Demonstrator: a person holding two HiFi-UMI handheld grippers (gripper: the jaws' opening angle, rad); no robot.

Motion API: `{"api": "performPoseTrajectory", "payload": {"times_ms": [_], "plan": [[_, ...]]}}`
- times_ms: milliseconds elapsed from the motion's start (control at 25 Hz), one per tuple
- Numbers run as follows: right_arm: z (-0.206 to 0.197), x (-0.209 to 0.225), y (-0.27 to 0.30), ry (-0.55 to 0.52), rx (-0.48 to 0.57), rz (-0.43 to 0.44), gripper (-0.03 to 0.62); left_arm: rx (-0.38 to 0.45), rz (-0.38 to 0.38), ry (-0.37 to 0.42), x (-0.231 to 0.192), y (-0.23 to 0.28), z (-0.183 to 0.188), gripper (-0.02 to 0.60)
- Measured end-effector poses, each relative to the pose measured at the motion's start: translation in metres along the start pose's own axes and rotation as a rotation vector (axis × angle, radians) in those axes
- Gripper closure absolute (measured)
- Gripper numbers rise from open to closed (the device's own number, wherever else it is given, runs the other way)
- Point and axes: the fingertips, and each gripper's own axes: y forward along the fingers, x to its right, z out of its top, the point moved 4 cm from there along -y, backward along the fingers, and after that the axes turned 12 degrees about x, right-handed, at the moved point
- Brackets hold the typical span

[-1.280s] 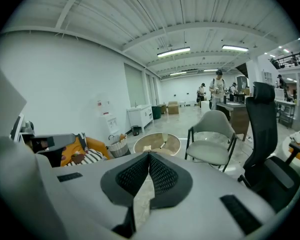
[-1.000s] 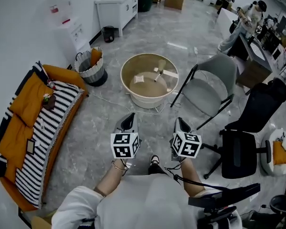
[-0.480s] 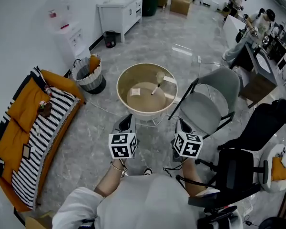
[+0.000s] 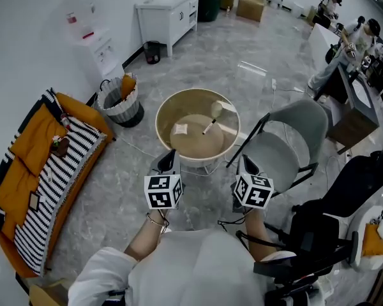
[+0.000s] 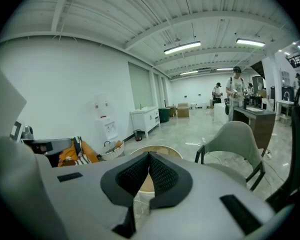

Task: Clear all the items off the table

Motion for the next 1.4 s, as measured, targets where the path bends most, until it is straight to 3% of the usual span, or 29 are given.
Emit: {"api": "performPoseTrajectory", "payload": {"times_ms": [320, 600, 840, 1160, 1400], "plan": [[0.01, 0.018, 0.033, 0.019, 0.019, 0.009, 0.569, -0.003, -0.015, 0.032, 0.009, 0.037, 0.008, 0.574], [0.004, 0.026, 0.062, 0.043, 0.004, -0.013, 0.569, -0.021, -0.014, 0.036, -0.007, 0.07, 0.004, 0.574], [0.013, 0.039, 0.117, 0.057, -0.006, -0.03, 0.569, -0.007, -0.035, 0.006, -0.023, 0.136, 0.004, 0.574], [0.063, 0.033, 0.216, 0.034, 0.021, 0.002, 0.569, 0.017, -0.074, 0.013, -0.046, 0.239, 0.037, 0.574], [0.073, 0.052, 0.274, 0.058, 0.004, -0.042, 0.57, -0.002, -0.101, 0.027, -0.061, 0.306, 0.045, 0.574]]}}
